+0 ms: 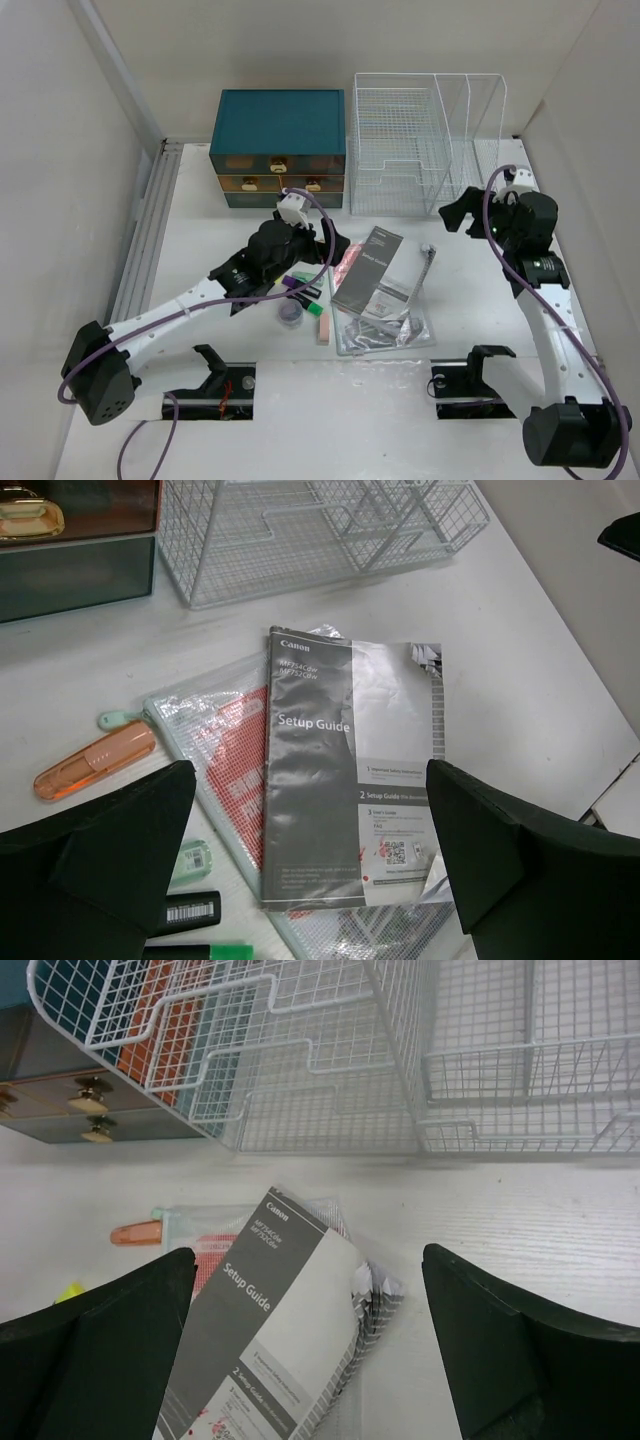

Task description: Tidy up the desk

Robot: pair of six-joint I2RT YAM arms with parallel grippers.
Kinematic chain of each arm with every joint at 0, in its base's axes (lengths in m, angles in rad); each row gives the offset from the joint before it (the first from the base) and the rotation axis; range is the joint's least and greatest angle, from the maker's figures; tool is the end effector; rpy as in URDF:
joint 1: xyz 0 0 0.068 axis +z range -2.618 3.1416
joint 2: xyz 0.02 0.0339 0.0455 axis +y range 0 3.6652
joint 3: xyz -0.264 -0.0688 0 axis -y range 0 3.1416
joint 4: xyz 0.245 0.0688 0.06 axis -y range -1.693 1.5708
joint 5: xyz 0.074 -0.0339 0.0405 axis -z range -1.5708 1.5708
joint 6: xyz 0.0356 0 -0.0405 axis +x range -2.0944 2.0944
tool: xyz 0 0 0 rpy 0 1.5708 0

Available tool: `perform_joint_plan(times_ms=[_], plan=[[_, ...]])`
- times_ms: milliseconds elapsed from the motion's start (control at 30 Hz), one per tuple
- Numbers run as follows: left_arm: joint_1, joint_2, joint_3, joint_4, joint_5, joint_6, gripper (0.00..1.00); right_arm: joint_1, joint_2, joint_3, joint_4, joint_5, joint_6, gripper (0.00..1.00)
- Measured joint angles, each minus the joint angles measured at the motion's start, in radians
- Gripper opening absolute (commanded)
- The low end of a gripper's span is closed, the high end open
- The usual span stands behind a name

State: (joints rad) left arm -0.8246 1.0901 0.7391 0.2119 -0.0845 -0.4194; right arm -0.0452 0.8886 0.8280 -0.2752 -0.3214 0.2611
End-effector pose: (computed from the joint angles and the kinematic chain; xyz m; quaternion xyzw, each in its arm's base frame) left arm 0.1767 -0.1867 0.3045 0.1245 0.7440 -0.3561 0.5514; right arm 0.2038 0.0020 0.3280 0.0312 0.8095 0.1913 0.5542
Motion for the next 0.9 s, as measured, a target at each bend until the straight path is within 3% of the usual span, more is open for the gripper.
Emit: perform_joint_plan(times_ms=[233, 333, 400, 467, 500, 567, 600, 733, 900], plan=[[0.0, 0.001, 0.0, -0.002, 0.001, 0.0, 1.0, -0.042, -0.03, -0.041, 0.015, -0.163, -0.1, 1.0], [0.0, 0.001, -0.005, 0.0, 0.002, 0.0, 1.0, -0.074, -0.027, -0.077, 0.027, -0.233, -0.132, 0.96], [0.0, 0.002, -0.014, 0.005, 0.005, 0.0, 1.0, -0.089, -0.012, -0.103, 0.039, -0.256, -0.14, 0.75], [0.0, 0.009, -0.028, 0.025, 0.01, 0.0, 1.0, -0.099, 0.01, -0.135, 0.064, -0.26, -0.135, 0.38], [0.0, 0.02, -0.036, 0.041, 0.015, 0.0, 1.0, -0.1, 0.026, -0.153, 0.079, -0.259, -0.135, 0.25], [0.0, 0.058, -0.048, 0.07, 0.028, 0.0, 0.94, -0.104, 0.072, -0.177, 0.085, -0.257, -0.122, 0.38], [0.0, 0.085, -0.053, 0.09, 0.034, 0.0, 0.9, -0.105, 0.1, -0.185, 0.085, -0.255, -0.117, 0.7], [0.0, 0.188, -0.071, 0.134, 0.062, 0.005, 0.86, -0.105, 0.22, -0.207, 0.12, -0.261, -0.11, 1.0], [0.0, 0.303, -0.078, 0.193, 0.089, 0.012, 0.86, -0.104, 0.359, -0.222, 0.156, -0.273, -0.107, 1.0]])
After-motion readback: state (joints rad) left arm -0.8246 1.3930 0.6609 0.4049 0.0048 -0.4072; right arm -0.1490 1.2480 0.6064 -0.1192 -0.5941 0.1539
